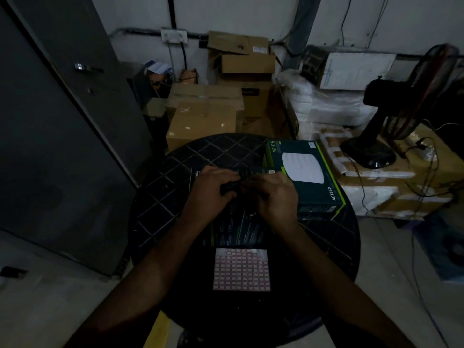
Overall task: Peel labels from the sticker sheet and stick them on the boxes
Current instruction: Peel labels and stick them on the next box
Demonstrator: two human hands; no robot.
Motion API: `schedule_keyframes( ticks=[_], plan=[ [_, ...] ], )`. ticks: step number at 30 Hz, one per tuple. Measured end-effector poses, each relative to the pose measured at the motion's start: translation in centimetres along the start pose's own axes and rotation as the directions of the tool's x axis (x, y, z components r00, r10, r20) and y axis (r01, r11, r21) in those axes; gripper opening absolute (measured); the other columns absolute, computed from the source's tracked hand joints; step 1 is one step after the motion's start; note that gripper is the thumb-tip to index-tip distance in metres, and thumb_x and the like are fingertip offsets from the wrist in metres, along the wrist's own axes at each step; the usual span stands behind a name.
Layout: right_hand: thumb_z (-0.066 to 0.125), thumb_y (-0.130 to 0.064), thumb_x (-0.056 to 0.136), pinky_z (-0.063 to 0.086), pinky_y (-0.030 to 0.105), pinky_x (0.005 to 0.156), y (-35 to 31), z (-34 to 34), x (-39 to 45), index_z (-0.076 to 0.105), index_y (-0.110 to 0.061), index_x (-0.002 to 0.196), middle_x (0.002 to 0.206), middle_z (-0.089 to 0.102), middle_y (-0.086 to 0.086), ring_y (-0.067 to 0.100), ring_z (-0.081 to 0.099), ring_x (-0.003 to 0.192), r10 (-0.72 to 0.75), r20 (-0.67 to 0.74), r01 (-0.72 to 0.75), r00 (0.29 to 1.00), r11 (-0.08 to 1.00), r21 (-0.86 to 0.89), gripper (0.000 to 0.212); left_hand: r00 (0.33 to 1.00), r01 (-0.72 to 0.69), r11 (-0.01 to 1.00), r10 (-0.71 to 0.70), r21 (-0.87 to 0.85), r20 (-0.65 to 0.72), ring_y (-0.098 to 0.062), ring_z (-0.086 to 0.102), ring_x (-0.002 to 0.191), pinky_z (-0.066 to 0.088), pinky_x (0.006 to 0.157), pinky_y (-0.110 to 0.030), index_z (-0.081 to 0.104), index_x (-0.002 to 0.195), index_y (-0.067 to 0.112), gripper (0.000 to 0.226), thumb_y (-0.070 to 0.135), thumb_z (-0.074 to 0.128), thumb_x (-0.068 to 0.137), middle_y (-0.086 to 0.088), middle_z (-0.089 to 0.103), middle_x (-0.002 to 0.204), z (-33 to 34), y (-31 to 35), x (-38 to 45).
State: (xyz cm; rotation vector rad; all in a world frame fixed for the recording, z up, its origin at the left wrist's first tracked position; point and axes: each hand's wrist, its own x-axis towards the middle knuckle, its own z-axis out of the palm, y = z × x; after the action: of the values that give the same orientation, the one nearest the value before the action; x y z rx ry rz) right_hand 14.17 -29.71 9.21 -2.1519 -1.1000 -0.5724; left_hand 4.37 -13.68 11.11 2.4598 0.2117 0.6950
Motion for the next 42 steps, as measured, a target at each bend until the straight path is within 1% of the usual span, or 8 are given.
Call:
schedule_keyframes(
  ticks=[7, 10, 15, 21, 25, 28, 31, 42],
  plan=[
    [0.071, -0.037, 0.083, 0.044, 0.034, 0.063, -1.1, -0.2, 0.1, 0.079, -0.034, 0.093, 0.099, 0.075, -0.017, 0.018, 0.055, 0.08, 0.008, 0.0, -0.008, 1.0, 0.999, 0.037, 0.013, 0.99, -0.133, 0.991, 0.134, 0.023, -0.039, -0.017, 0.052, 0.107, 0.039, 0.094, -0.018, 0.072, 0.117, 0.015, 0.042, 0.011, 0.081, 0.077, 0.002, 0.069, 0.12, 0.7, -0.7, -1.2],
    [0.077, -0.036, 0.082, 0.046, 0.041, 0.073, -0.7, -0.7, 0.2, 0.079, -0.038, 0.092, 0.1, 0.074, -0.021, 0.015, 0.058, 0.087, 0.021, 0.019, -0.022, 1.0, 0.999, 0.05, 0.01, 0.979, -0.188, 0.978, 0.194, 0.09, -0.066, -0.012, 0.052, 0.108, 0.031, 0.097, -0.017, 0.071, 0.12, 0.02, 0.034, 0.02, 0.074, 0.086, 0.007, 0.068, 0.124, 0.7, -1.3, -1.7],
    [0.079, -0.043, 0.079, 0.034, 0.044, 0.09, 1.1, -1.3, -0.7, 0.077, -0.045, 0.093, 0.11, 0.069, -0.028, 0.015, 0.052, 0.106, 0.144, -0.006, -0.144, 0.989, 0.989, 0.045, 0.014, 0.985, -0.096, 0.99, 0.109, 0.099, -0.133, -0.002, 0.056, 0.107, 0.03, 0.091, -0.03, 0.072, 0.111, 0.037, 0.024, 0.038, 0.064, 0.089, 0.022, 0.067, 0.119, 0.3, -1.6, -2.6],
    [0.078, -0.027, 0.081, 0.045, 0.045, 0.086, 1.3, -0.2, -0.6, 0.079, -0.035, 0.093, 0.109, 0.071, -0.023, 0.02, 0.048, 0.109, 0.129, 0.021, -0.13, 0.991, 0.969, 0.212, 0.015, 0.984, -0.079, 0.994, 0.09, 0.078, -0.156, 0.0, 0.061, 0.099, 0.03, 0.084, -0.029, 0.076, 0.097, 0.037, 0.012, 0.034, 0.072, 0.086, 0.021, 0.071, 0.107, 0.6, -1.5, -1.7],
    [0.077, -0.03, 0.082, 0.047, 0.028, 0.093, 2.9, -1.5, -0.1, 0.078, -0.034, 0.102, 0.113, 0.071, -0.021, 0.015, 0.051, 0.114, 0.12, 0.105, -0.146, 0.987, 0.946, 0.288, 0.02, 0.988, -0.063, 0.99, 0.044, -0.128, -0.146, 0.0, 0.058, 0.106, 0.044, 0.094, -0.031, 0.078, 0.091, 0.032, 0.012, 0.029, 0.08, 0.079, 0.017, 0.07, 0.108, -0.8, -3.8, -0.9],
    [0.085, -0.018, 0.075, 0.052, 0.033, 0.095, 4.6, -2.2, 0.1, 0.081, -0.021, 0.093, 0.106, 0.075, -0.008, 0.013, 0.063, 0.109, 0.155, 0.077, -0.172, 0.985, 0.92, 0.353, 0.018, 0.989, 0.051, 0.986, -0.072, -0.162, -0.129, -0.007, 0.041, 0.129, 0.029, 0.105, -0.015, 0.074, 0.096, 0.041, 0.018, 0.035, 0.076, 0.078, 0.021, 0.062, 0.123, -1.2, -5.5, -1.6],
    [0.088, -0.013, 0.071, 0.054, 0.03, 0.091, 4.4, -2.0, 0.3, 0.079, -0.015, 0.082, 0.098, 0.076, -0.002, 0.013, 0.067, 0.101, 0.164, 0.02, -0.161, 0.986, 0.927, 0.339, 0.014, 0.981, 0.108, 0.966, -0.142, -0.235, -0.133, -0.01, 0.035, 0.139, 0.027, 0.111, -0.022, 0.073, 0.098, 0.04, 0.018, 0.036, 0.073, 0.081, 0.019, 0.062, 0.128, -0.7, -5.5, -1.9],
    [0.085, -0.007, 0.075, 0.053, 0.016, 0.09, 5.0, -2.4, 0.4, 0.079, -0.018, 0.086, 0.112, 0.073, 0.003, 0.002, 0.067, 0.107, 0.317, 0.055, -0.302, 0.947, 0.814, 0.497, 0.017, 0.958, 0.194, 0.783, -0.282, -0.591, -0.06, -0.005, 0.052, 0.13, 0.043, 0.107, -0.025, 0.076, 0.099, 0.016, 0.023, 0.002, 0.074, 0.082, 0.016, 0.067, 0.123, -2.1, -6.8, -2.5]
  ],
)
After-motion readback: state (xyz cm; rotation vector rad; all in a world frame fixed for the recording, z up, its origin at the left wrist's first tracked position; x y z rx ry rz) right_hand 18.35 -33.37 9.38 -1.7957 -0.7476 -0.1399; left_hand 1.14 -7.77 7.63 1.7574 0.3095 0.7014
